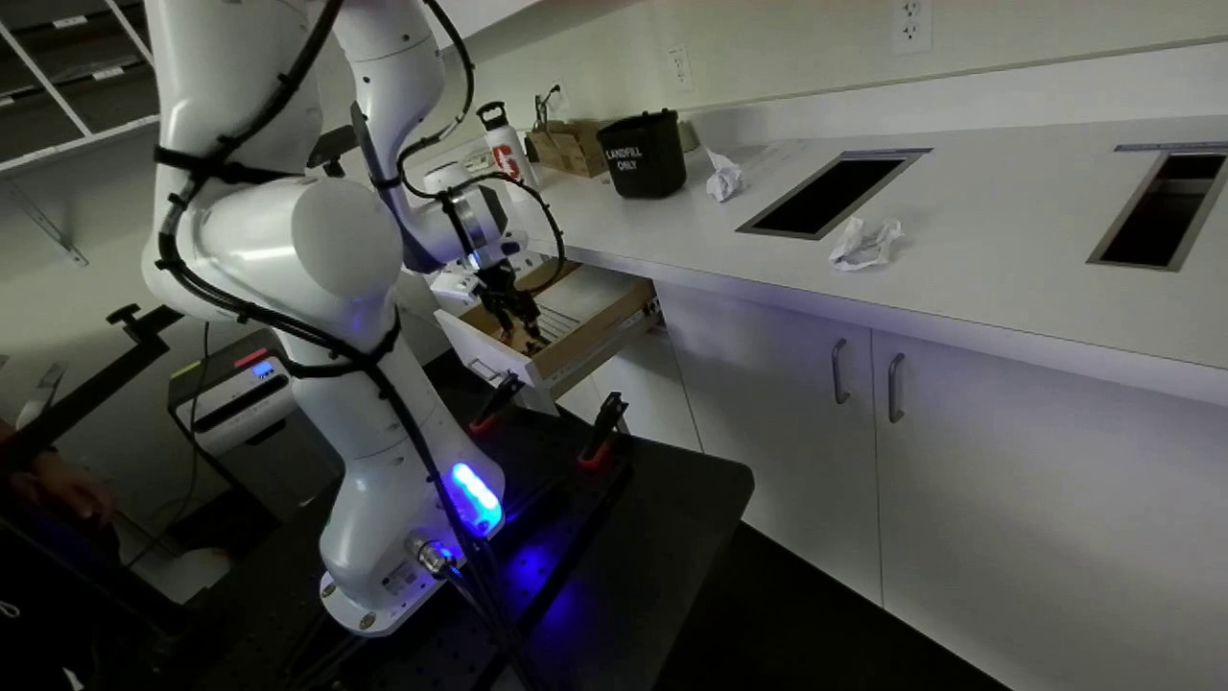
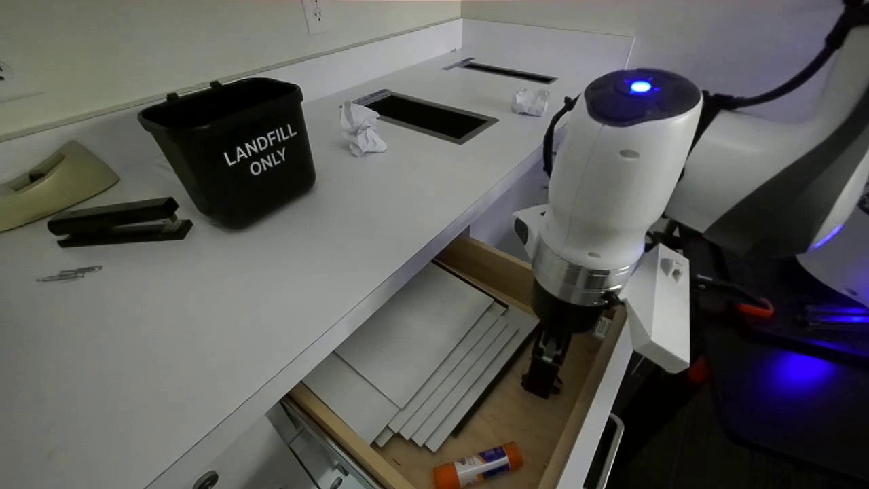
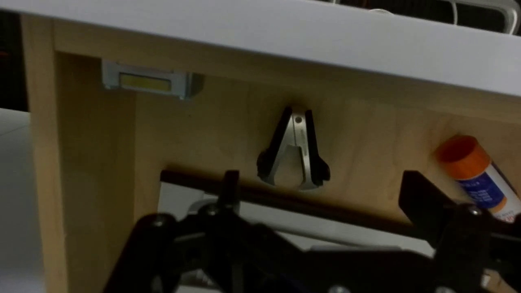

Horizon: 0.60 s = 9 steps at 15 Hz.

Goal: Move the stapler remover from the open drawer and put it on the counter top

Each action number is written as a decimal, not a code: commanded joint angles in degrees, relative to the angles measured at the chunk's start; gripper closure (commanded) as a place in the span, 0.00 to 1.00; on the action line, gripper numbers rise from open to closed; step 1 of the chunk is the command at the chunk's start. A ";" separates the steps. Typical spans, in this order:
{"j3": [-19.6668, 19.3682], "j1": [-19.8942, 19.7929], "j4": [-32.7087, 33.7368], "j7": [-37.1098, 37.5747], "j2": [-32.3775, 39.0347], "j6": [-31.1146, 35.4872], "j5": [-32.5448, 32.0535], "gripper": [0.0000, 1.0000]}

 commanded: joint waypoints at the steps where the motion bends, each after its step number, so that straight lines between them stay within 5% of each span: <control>1: -3.14 3.26 3.25 2.45 4.38 1.45 -1.43 0.00; 7: -6.82 7.24 5.97 3.97 8.14 2.04 -0.85 0.00; 8: -10.65 11.98 5.57 -0.24 7.86 3.35 5.64 0.00; 9: -11.31 12.72 5.67 -0.87 8.38 4.00 7.57 0.00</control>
